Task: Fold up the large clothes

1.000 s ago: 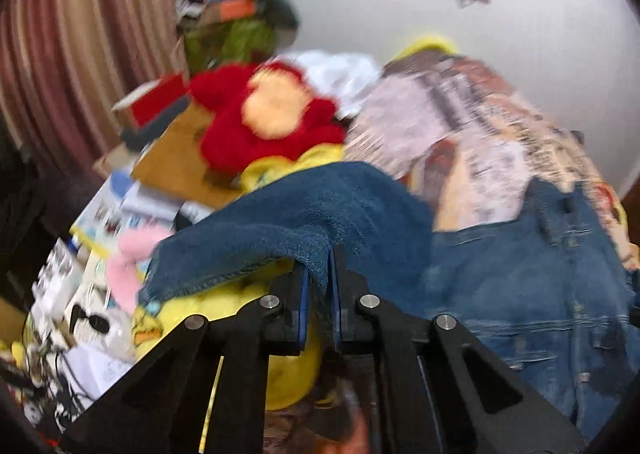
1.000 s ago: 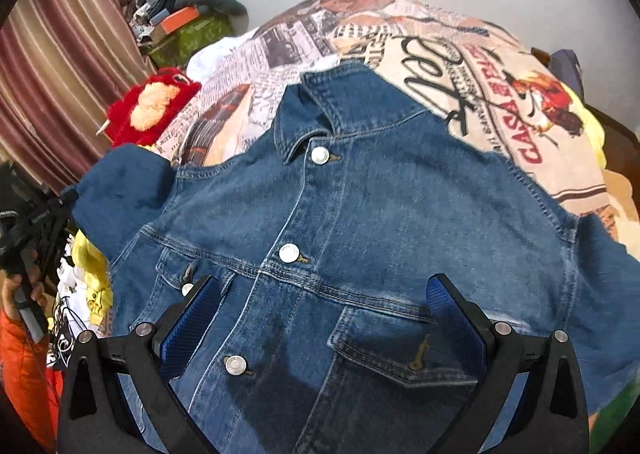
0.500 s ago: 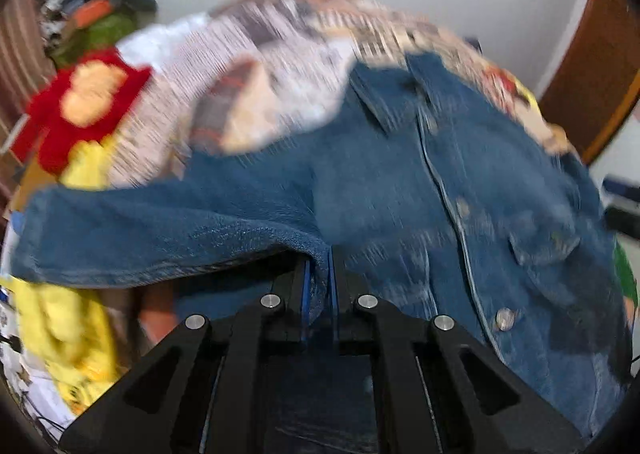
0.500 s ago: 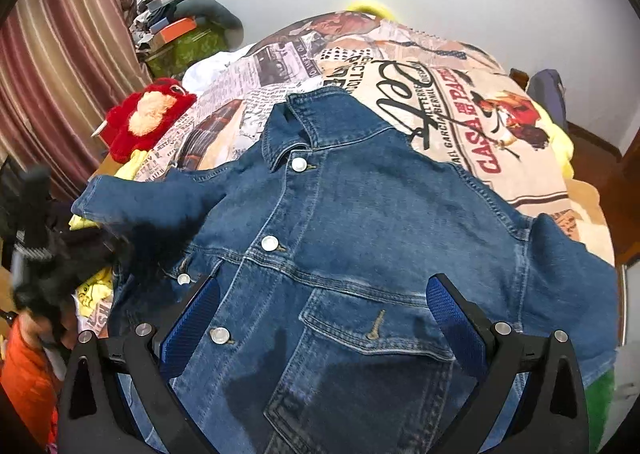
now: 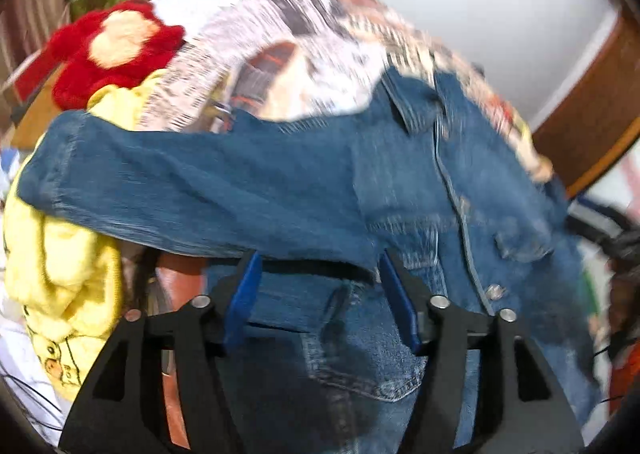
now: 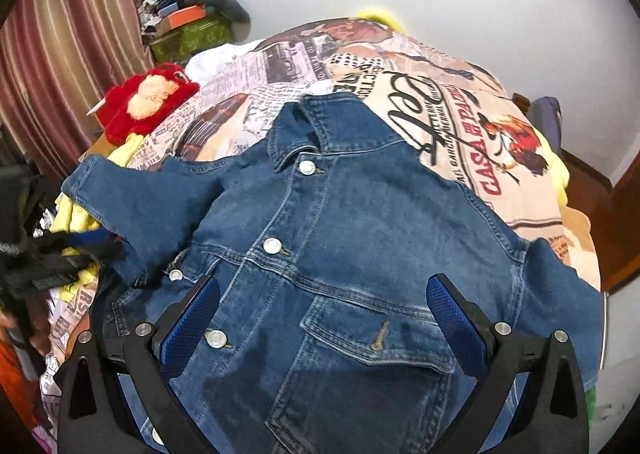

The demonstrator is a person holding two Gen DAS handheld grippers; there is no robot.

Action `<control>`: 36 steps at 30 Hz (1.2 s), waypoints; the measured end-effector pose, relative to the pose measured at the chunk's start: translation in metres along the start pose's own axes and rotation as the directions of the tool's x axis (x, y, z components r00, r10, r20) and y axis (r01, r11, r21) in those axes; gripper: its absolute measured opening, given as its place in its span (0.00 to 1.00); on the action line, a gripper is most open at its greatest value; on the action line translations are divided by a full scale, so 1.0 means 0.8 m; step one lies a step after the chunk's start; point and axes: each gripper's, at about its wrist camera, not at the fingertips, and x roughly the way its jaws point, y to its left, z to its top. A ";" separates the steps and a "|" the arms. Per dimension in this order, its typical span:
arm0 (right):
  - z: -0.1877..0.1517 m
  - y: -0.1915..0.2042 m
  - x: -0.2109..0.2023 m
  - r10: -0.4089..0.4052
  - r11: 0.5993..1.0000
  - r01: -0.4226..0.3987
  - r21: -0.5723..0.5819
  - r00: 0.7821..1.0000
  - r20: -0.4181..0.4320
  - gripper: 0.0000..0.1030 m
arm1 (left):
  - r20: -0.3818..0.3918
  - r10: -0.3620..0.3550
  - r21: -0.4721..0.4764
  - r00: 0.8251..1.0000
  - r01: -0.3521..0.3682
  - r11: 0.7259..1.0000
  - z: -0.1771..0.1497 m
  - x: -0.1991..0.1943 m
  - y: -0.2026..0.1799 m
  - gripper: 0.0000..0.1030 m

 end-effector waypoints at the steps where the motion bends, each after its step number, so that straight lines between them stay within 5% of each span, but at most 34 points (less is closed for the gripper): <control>1: 0.001 0.003 0.003 0.001 1.000 -0.001 -0.005 1.000 -0.002 1.00 | 0.011 -0.008 -0.024 1.000 0.009 1.000 0.004 -0.005 0.013 0.69; 9: 0.010 0.025 0.029 0.024 0.999 -0.025 -0.028 0.999 -0.034 1.00 | -0.009 -0.033 -0.276 0.999 0.030 0.961 0.012 0.007 0.135 0.70; 15: 0.010 0.026 0.042 0.021 0.999 -0.023 -0.027 0.998 -0.056 1.00 | -0.019 -0.071 -0.395 0.997 0.058 0.917 0.019 0.044 0.171 0.70; 17: 0.010 0.022 0.045 0.025 0.999 -0.026 -0.018 0.998 -0.063 1.00 | -0.020 -0.029 -0.398 0.999 0.019 0.917 0.024 0.054 0.173 0.57; 22: 0.011 0.007 0.046 0.036 0.999 -0.034 0.028 0.997 -0.074 1.00 | -0.012 0.145 -0.329 0.989 -0.141 0.934 0.036 0.049 0.156 0.07; 27: 0.013 -0.010 0.037 0.041 0.997 -0.037 0.072 0.998 -0.057 1.00 | 0.108 0.315 -0.141 0.943 -0.299 0.944 0.063 0.008 0.090 0.05; 36: 0.012 -0.045 -0.014 0.034 0.992 -0.038 0.118 0.999 0.034 1.00 | 0.309 0.128 0.054 0.942 -0.152 0.987 0.130 -0.069 -0.055 0.04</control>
